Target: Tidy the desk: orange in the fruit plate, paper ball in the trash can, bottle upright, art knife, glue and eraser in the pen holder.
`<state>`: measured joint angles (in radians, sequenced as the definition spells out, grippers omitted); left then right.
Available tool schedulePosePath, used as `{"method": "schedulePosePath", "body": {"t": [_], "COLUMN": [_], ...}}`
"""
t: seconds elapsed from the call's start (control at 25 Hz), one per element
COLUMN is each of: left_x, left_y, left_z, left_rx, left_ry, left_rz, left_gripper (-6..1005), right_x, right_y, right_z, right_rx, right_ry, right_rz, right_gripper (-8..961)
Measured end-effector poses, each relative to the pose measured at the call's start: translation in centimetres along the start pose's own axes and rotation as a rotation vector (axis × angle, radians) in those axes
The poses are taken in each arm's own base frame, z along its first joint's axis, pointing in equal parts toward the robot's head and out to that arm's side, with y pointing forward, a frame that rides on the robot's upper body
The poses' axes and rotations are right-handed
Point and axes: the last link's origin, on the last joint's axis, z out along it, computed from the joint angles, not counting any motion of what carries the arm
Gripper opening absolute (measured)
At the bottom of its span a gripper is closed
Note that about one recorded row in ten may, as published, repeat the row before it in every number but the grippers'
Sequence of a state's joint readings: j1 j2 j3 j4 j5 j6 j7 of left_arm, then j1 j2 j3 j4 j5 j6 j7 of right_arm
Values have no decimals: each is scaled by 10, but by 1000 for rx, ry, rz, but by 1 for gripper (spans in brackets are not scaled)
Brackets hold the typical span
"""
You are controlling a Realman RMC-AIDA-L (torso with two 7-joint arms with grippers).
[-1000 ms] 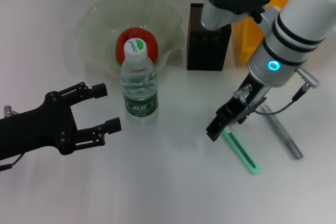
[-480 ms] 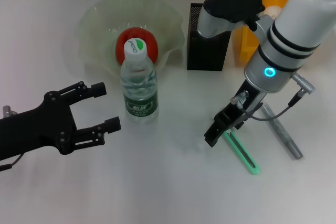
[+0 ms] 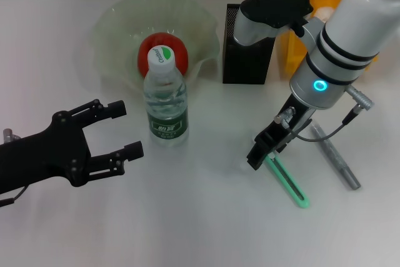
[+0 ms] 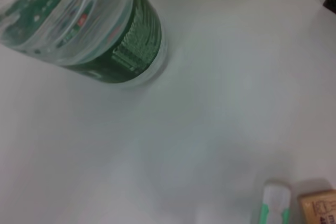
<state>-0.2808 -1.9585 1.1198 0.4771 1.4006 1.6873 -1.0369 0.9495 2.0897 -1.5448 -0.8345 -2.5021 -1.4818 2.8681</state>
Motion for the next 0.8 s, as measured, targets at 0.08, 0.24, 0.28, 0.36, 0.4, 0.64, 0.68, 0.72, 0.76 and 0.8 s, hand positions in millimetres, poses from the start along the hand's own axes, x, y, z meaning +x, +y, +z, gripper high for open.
{"method": "schedulePosePath", "body": {"t": [0.08,0.24,0.28,0.36,0.4,0.64,0.68,0.72,0.76,0.8], "left_x": [0,-1,-1,-2,-2,-3,-3,-3,-3,-3], "left_y": [0,1,1,2,2,2,2,2,2,2], "left_z": [0,0,0,0,0,0,0,0,0,0], "left_rx": [0,-3,-3,-2,0,3,3,3,3,3], "left_ry": [0,-1,-1,-1,-1,-3,-3,-3,-3,-3], "left_rz": [-1,-2,-3,-3,-2,0,0,0,0,0], "left_gripper": [846,846,846,846,846,846,846,846,846,846], "right_x": [0,-2,-1,-1,-1,-3,-3,-3,-3,-3], "right_y": [0,1,1,1,1,0,0,0,0,0], "right_z": [0,0,0,1,2,1,1,1,1,1], "right_rx": [2,16,21,35,43,63,63,63,63,63], "right_ry": [0,8,13,17,19,20,19,19,19,20], "right_rz": [-3,-21,-26,-36,-38,-44,-44,-44,-44,-44], "right_gripper": [729,609,569,491,474,369,351,350,350,349]}}
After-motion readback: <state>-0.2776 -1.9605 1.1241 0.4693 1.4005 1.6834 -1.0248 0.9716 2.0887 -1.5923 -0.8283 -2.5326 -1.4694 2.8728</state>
